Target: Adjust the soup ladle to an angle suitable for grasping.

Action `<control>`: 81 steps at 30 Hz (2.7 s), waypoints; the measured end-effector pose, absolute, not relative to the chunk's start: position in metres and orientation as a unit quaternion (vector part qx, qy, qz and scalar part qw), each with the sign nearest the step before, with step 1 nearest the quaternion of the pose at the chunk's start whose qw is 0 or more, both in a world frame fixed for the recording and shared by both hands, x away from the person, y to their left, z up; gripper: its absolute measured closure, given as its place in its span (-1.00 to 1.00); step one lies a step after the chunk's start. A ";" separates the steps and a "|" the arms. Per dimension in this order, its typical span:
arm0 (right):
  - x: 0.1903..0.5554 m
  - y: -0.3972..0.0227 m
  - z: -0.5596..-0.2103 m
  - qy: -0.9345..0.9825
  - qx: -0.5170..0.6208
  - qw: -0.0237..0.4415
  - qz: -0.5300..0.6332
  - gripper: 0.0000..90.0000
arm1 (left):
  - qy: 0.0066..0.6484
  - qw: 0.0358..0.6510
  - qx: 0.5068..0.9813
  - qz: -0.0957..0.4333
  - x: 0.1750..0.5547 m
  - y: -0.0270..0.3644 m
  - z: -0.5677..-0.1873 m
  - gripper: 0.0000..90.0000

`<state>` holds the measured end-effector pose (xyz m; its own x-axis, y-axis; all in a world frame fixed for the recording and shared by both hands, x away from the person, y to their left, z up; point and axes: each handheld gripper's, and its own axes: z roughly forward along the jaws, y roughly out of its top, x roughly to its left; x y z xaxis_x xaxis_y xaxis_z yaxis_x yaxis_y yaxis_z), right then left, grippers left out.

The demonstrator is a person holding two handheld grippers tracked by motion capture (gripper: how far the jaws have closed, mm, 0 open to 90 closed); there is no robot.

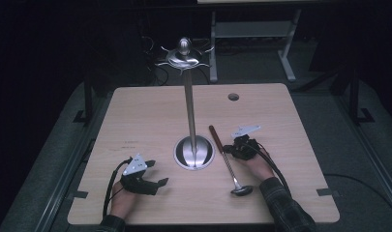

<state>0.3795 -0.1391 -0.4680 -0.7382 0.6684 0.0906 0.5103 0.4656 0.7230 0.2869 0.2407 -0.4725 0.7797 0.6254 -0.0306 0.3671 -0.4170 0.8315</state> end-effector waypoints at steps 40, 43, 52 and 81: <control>0.315 -0.125 -0.438 0.916 0.316 -0.017 0.248 0.99 | 0.302 0.446 0.831 0.141 0.287 0.241 -0.472 -0.69; 0.316 -0.123 -0.442 0.920 0.316 -0.017 0.230 0.99 | 0.302 0.447 0.830 0.141 0.287 0.241 -0.472 -0.69; 0.316 -0.125 -0.443 0.921 0.319 -0.024 0.224 0.99 | 0.302 0.446 0.831 0.141 0.287 0.241 -0.472 -0.69; 0.335 -0.174 -0.438 0.910 0.363 0.008 0.199 1.00 | 0.302 0.446 0.830 0.141 0.287 0.241 -0.472 -0.69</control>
<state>0.3349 -0.1743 -0.4377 -0.7362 0.6643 0.1290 0.6577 0.6575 0.3676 0.2867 0.2405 -0.4724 0.7775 0.6280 -0.0345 0.3754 -0.4193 0.8266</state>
